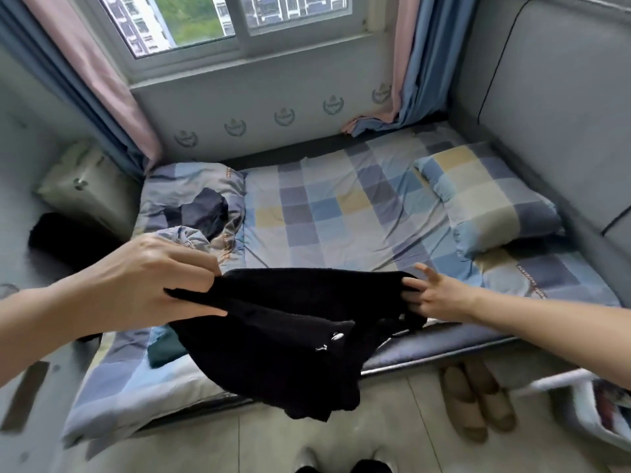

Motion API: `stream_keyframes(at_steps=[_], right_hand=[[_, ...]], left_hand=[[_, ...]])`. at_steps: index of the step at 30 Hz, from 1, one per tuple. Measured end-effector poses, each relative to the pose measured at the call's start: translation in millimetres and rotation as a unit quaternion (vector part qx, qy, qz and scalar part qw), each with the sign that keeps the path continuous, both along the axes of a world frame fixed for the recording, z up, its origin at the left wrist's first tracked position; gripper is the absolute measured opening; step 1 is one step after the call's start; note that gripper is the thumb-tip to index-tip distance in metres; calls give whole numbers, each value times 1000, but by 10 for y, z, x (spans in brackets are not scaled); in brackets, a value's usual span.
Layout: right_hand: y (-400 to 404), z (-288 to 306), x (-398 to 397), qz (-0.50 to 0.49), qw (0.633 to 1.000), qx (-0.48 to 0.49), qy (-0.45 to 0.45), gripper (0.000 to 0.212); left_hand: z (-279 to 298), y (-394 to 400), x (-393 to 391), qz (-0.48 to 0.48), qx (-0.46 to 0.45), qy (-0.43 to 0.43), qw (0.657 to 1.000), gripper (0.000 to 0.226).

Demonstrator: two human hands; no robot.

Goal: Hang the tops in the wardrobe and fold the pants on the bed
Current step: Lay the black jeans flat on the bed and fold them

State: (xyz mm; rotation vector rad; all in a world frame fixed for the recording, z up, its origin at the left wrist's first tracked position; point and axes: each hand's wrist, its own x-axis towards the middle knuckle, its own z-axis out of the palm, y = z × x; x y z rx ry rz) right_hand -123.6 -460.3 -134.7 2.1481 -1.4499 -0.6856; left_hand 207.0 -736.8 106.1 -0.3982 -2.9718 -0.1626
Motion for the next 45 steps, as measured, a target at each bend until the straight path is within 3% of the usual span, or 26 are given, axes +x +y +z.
stream_keyframes(at_steps=[3, 7, 10, 12, 13, 15, 18, 23, 28, 34, 40, 45], right_hand=[[-212, 232, -266, 8, 992, -68, -102, 27], [-242, 555, -449, -7, 951, -48, -304, 14], [-101, 806, -437, -137, 911, -98, -376, 55], [-26, 922, -382, -196, 913, -136, -332, 79], [-12, 956, -359, -208, 915, -140, -316, 81], [-3, 1047, -340, -238, 904, -104, -339, 71], [-24, 1189, -384, -269, 842, -49, -464, 67], [-172, 1471, -544, -194, 808, -89, -550, 51], [-606, 1723, -760, -159, 841, -174, -488, 45], [-1272, 1745, -1204, -129, 907, -290, -278, 40], [-2187, 1805, -1820, -164, 906, -333, -200, 41], [-2939, 1726, -2390, -180, 897, -371, -157, 23]], left_hand=[[-112, -159, 148, 28, -36, 7, 999, 47], [-411, -468, 301, 77, -42, -2, 996, 52], [-599, -665, 332, 120, 13, -1, 993, 50], [-691, -718, 294, 137, 38, 2, 990, 49], [-724, -735, 272, 138, 48, -2, 989, 48], [-799, -755, 212, 145, 66, -9, 987, 50], [-886, -775, 158, 177, 92, 10, 980, 64], [-957, -816, 79, 256, 149, 24, 955, 72], [-843, -1097, -154, 340, 219, 90, 910, 47], [-747, -1838, -661, 329, 151, 159, 918, 34], [-795, -2848, -1446, 310, 66, 215, 924, 41], [-954, -3517, -2233, 336, 77, 242, 907, 39]])
